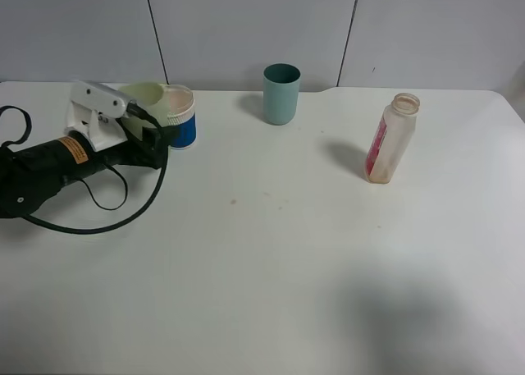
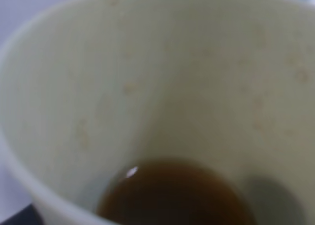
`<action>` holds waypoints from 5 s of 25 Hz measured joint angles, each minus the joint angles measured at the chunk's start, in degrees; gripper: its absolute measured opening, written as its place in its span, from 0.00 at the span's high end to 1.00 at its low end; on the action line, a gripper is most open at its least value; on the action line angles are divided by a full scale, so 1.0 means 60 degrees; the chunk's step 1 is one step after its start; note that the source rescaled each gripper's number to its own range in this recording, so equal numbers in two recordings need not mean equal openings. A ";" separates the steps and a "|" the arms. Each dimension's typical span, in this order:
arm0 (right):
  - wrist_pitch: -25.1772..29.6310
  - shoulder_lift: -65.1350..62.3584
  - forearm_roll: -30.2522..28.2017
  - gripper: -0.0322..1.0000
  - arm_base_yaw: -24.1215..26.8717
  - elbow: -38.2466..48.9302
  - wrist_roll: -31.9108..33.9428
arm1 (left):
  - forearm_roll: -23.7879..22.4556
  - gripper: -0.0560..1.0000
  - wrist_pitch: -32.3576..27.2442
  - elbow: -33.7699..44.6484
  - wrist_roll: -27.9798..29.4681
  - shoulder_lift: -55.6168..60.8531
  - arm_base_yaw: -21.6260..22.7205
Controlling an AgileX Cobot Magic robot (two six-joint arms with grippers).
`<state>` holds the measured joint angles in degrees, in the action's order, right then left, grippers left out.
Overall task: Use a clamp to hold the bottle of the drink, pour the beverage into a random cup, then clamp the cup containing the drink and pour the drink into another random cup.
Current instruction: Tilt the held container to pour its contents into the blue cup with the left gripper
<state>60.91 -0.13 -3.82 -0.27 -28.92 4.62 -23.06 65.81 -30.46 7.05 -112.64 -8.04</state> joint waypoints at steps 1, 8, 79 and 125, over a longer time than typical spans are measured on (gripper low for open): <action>0.0000 0.0000 0.0000 0.39 0.0000 0.0000 0.0000 | -0.0018 0.94 -0.0022 0.0000 0.0000 0.0000 0.0227; 0.0000 0.0000 0.0000 0.39 0.0000 0.0000 0.0000 | -0.0070 0.94 -0.0022 0.0000 -0.0181 0.0000 0.1554; 0.0000 0.0000 0.0000 0.39 0.0000 0.0000 0.0000 | -0.3331 0.94 -0.7644 -0.4952 -0.2073 0.0028 0.1354; 0.0000 0.0000 0.0000 0.39 0.0000 0.0000 0.0000 | -0.5368 0.94 -0.9499 -0.5488 -0.3131 0.0751 0.0439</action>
<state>60.91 -0.13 -3.82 -0.27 -28.92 4.62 -55.27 8.82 -63.39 -11.74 -108.13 -5.40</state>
